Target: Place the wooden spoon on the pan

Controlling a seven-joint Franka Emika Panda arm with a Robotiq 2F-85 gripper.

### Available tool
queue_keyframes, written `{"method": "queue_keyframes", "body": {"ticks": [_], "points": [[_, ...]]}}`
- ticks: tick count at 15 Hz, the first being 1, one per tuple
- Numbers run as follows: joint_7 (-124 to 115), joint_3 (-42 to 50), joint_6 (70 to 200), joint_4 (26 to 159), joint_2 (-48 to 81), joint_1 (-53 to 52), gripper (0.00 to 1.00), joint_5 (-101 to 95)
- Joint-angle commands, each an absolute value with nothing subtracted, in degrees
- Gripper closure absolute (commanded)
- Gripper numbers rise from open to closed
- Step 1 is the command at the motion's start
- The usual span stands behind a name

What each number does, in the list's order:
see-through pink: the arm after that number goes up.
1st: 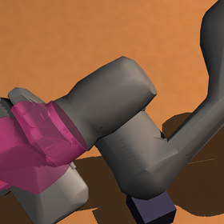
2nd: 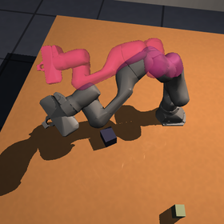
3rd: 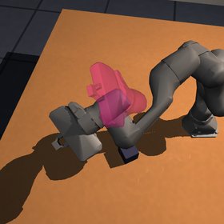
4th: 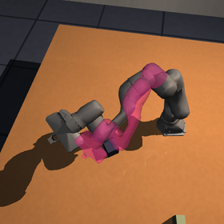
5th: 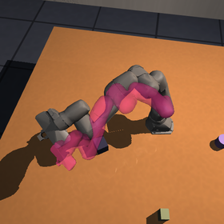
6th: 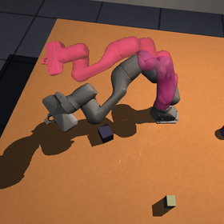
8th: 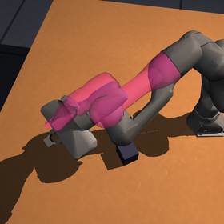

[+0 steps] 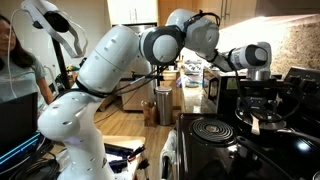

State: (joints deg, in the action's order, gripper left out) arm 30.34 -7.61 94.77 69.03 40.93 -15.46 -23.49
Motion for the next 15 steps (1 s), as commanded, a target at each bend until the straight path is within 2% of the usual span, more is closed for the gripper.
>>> {"method": "queue_keyframes", "body": {"ticks": [1,6,13,15], "points": [[29.6,-6.5,90.9,69.6,37.5,-17.4,0.0,-27.3],[25.7,-7.5,97.6,72.9,31.2,-17.1,0.0,-25.7],[4.3,-5.0,93.9,84.1,24.3,-16.8,0.0,-25.0],[2.4,-5.9,97.0,88.5,22.3,-15.7,0.0,-22.9]]}}
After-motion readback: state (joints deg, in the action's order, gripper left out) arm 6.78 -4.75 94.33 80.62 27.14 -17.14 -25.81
